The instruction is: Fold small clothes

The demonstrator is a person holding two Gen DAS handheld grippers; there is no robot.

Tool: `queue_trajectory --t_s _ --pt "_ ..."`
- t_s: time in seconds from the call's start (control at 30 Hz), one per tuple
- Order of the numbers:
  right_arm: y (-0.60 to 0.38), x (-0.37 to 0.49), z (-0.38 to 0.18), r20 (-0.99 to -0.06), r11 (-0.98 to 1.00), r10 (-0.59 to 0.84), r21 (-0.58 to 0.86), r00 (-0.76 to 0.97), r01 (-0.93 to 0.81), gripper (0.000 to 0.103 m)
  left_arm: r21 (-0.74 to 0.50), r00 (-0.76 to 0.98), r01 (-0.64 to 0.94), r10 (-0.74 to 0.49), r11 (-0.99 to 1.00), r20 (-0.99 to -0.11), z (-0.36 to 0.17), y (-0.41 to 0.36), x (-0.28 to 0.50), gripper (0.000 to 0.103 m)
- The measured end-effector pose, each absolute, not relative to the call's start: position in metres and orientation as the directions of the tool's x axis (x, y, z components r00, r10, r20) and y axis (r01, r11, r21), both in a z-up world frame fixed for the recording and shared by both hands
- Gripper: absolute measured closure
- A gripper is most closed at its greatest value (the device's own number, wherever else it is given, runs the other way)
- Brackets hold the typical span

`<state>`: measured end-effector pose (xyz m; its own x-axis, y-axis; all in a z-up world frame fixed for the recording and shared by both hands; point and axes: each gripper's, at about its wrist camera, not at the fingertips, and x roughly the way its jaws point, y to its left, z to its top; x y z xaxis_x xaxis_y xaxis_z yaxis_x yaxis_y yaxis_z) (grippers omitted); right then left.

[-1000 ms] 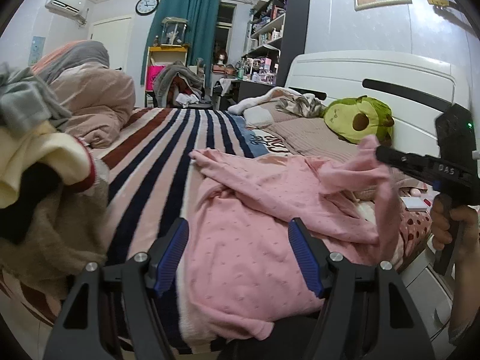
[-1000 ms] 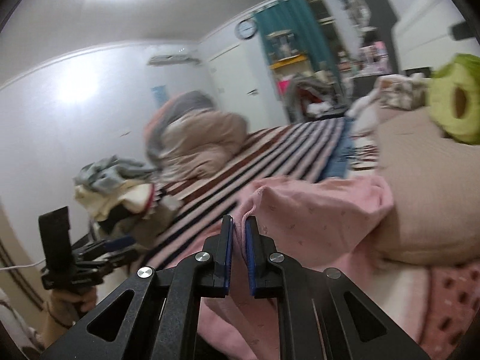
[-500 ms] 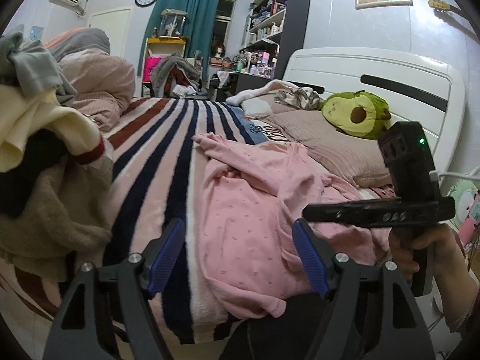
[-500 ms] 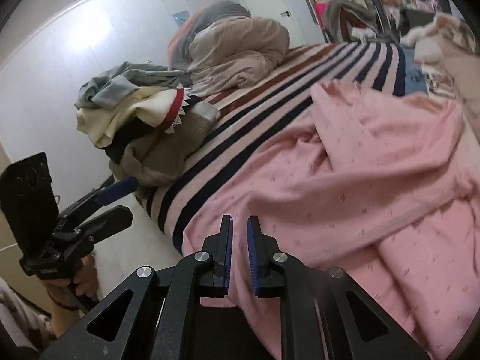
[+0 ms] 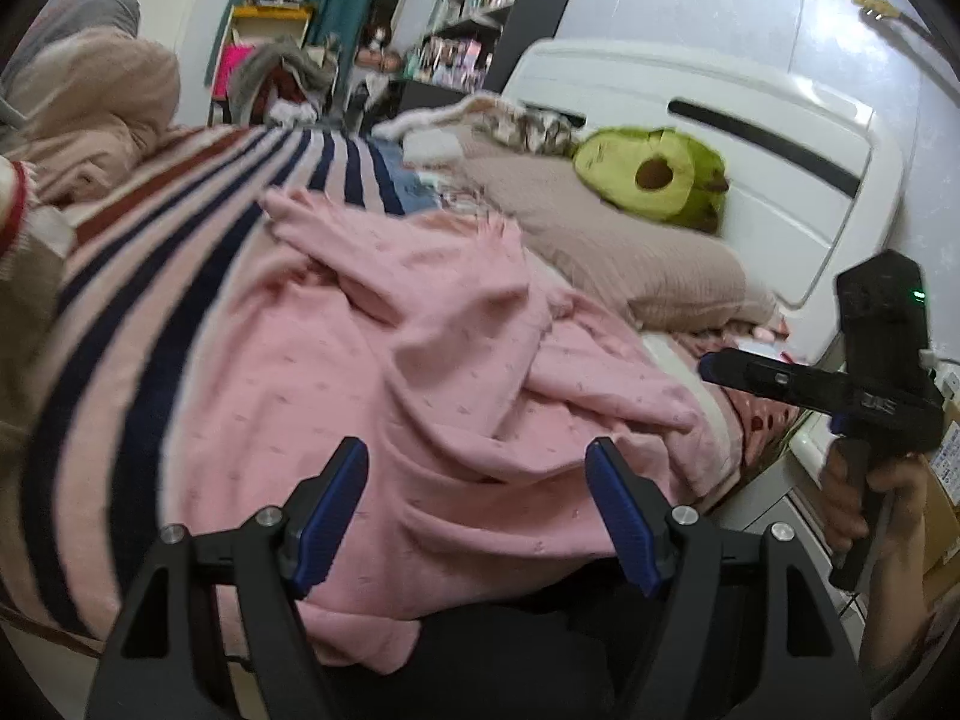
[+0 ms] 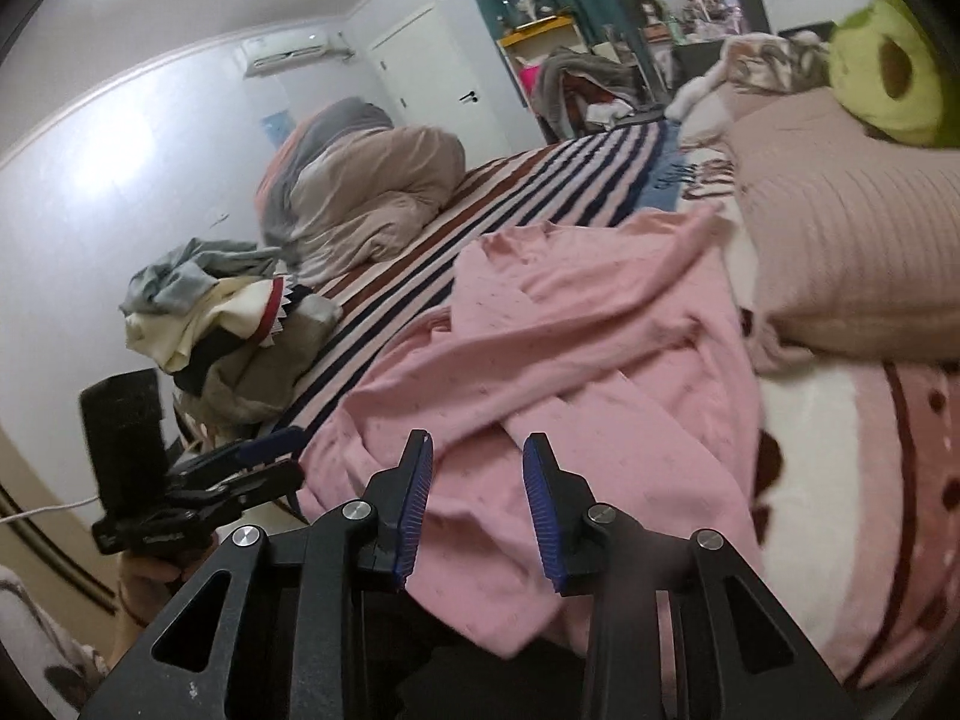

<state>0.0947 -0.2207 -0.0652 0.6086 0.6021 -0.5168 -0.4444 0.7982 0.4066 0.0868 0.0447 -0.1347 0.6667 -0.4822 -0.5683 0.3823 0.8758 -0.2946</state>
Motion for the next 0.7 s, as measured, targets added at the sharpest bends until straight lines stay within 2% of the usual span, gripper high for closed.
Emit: queue_trajectory --t_s 0.17,0.27,0.37,0.43,0.5,0.7 --pt "-0.232 0.089 -0.075 -0.505 0.788 0.614 0.44 0.607 -0.431 0.075 -0.241 0.614 0.318 -0.393 0.917 -0.684 -0.153 0.027 0.102 0.032" --pt "-0.24 0.088 -0.077 -0.493 0.785 0.616 0.455 0.615 -0.422 0.075 -0.25 0.59 0.318 -0.397 0.915 -0.704 -0.159 0.026 0.098 0.04" --pt "-0.244 0.088 -0.077 -0.484 0.783 0.616 0.463 0.621 -0.416 0.075 -0.228 0.588 0.319 -0.381 0.92 -0.713 -0.159 0.023 0.095 0.059" --pt "-0.245 0.088 -0.079 -0.482 0.781 0.619 0.468 0.621 -0.415 0.075 -0.208 0.595 0.304 -0.356 0.93 -0.721 -0.16 0.025 0.096 0.089" --pt "-0.245 0.089 -0.08 -0.479 0.777 0.622 0.472 0.619 -0.416 0.075 -0.234 0.59 0.298 -0.371 0.925 -0.717 -0.16 0.031 0.097 0.095" --pt "-0.247 0.087 -0.079 -0.481 0.784 0.614 0.466 0.627 -0.41 0.075 -0.167 0.72 0.269 -0.313 0.949 -0.619 -0.12 0.057 0.083 0.097"
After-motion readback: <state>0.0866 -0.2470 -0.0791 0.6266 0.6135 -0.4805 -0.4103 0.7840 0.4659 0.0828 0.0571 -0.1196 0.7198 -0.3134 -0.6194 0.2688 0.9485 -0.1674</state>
